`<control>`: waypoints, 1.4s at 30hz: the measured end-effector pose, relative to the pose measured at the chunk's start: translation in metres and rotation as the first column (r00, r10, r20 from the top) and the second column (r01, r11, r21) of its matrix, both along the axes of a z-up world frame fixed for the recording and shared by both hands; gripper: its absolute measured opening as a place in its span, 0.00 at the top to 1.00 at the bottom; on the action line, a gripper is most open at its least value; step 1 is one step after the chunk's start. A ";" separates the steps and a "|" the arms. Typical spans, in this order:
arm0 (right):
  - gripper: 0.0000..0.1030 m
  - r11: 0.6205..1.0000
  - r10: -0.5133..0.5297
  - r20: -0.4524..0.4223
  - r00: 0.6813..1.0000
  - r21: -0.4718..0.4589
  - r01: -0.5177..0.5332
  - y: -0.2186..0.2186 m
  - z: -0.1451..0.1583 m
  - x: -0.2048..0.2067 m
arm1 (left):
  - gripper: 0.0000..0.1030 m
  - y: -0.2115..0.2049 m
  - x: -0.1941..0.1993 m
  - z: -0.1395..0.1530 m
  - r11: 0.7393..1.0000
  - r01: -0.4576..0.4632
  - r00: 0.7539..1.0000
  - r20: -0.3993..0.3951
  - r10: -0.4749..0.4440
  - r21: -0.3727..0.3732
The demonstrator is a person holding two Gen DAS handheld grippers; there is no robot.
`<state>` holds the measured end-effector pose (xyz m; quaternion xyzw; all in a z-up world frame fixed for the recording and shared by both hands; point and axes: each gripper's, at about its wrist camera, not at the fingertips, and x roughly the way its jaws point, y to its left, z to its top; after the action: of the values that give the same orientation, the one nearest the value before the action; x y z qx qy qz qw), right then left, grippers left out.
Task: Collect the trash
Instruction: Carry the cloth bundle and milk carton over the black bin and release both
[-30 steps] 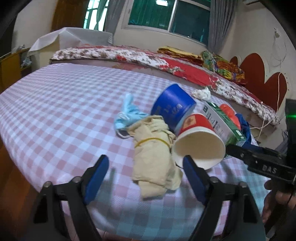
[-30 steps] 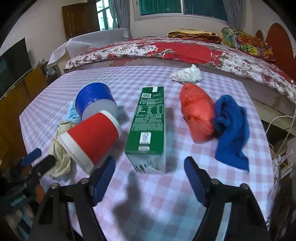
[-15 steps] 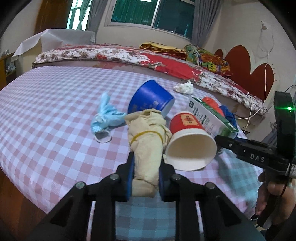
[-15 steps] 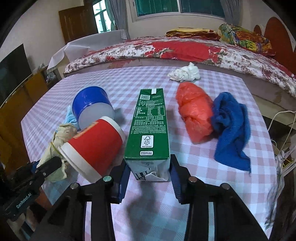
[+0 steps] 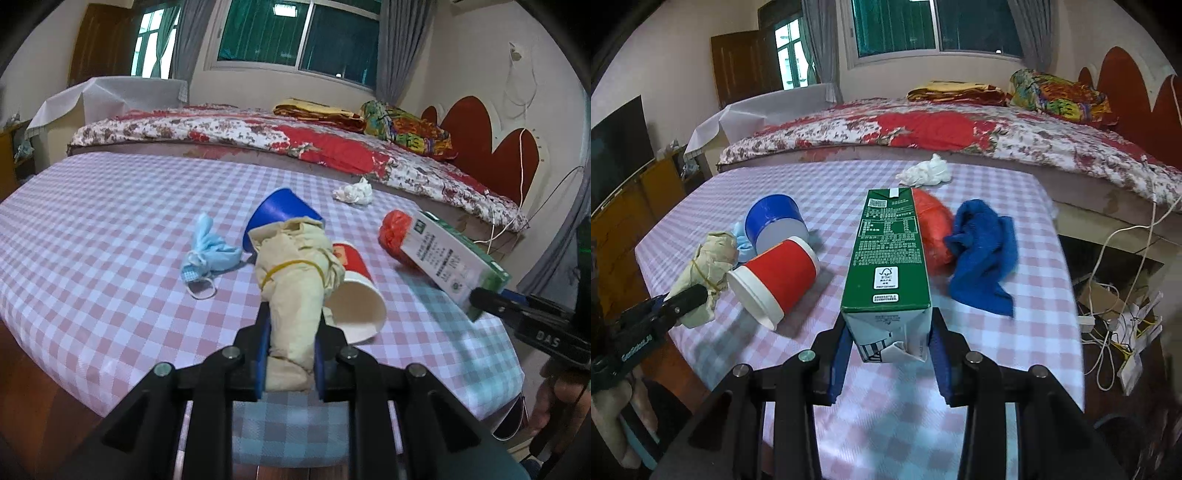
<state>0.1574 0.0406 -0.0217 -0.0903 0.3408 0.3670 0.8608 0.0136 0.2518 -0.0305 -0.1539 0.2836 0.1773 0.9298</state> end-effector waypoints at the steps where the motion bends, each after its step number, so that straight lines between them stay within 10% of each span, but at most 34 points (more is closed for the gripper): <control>1: 0.60 1.000 -0.008 0.009 1.000 0.003 0.008 -0.007 0.003 -0.003 | 0.80 -0.002 -0.001 0.002 1.000 0.002 1.000 0.003 -0.002 0.004; 20: 0.60 0.984 -0.171 0.048 0.984 0.066 0.167 -0.125 0.034 -0.021 | 0.80 -0.076 0.024 0.031 0.982 0.180 0.983 0.031 -0.182 0.063; 42: 0.60 0.889 -0.456 0.010 0.890 0.037 0.456 -0.291 0.014 -0.027 | 0.80 -0.208 0.077 0.028 0.875 0.480 0.877 -0.009 -0.481 0.061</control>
<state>0.1299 -0.2500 -0.0075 0.0031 0.3385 0.1595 0.9274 0.0904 0.0436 -0.0025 -0.0506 0.3044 -0.0509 0.9498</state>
